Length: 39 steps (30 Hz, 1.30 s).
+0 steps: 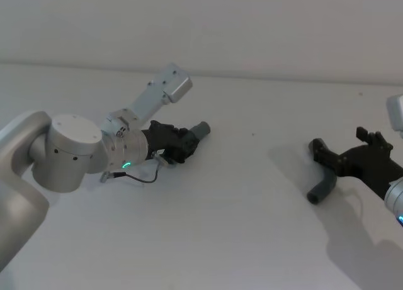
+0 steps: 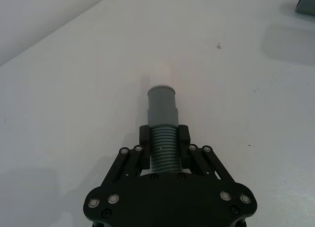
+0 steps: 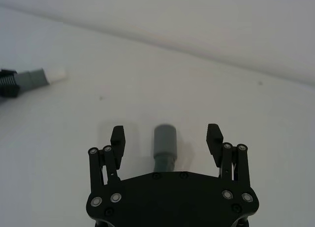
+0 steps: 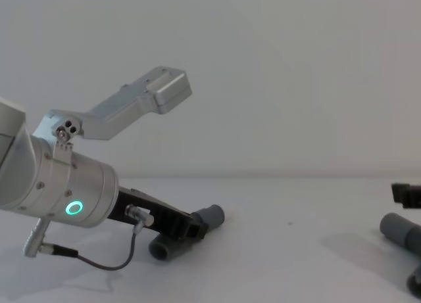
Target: Use both hands to pick up one end of the pipe from the table, align the ends, and insert them.
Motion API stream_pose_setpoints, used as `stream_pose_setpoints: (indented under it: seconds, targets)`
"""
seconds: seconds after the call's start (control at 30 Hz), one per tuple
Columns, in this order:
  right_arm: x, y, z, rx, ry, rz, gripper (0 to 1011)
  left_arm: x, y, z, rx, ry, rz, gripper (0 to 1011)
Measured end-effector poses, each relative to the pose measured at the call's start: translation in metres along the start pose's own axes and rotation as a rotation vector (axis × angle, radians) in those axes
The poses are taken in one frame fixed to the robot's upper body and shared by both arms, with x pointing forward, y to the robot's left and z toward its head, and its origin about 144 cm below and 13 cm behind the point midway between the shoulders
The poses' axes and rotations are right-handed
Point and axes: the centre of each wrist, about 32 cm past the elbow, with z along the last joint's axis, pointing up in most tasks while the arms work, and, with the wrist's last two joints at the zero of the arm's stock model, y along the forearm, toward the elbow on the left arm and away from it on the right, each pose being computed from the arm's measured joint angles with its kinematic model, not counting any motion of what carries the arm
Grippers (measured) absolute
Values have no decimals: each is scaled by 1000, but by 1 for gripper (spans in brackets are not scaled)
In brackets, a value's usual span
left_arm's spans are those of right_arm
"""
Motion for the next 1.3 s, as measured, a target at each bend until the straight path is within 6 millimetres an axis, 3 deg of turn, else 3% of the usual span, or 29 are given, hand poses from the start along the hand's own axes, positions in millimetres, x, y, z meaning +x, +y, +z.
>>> stream_pose_setpoints:
  seconds: [0.43,1.3]
  targets:
    - [-6,-6,9,-134,51,-17,1004,0,0,0,0,0,0,322]
    - [-19,12,6,-210,99,-55,1004,0,0,0,0,0,0,322]
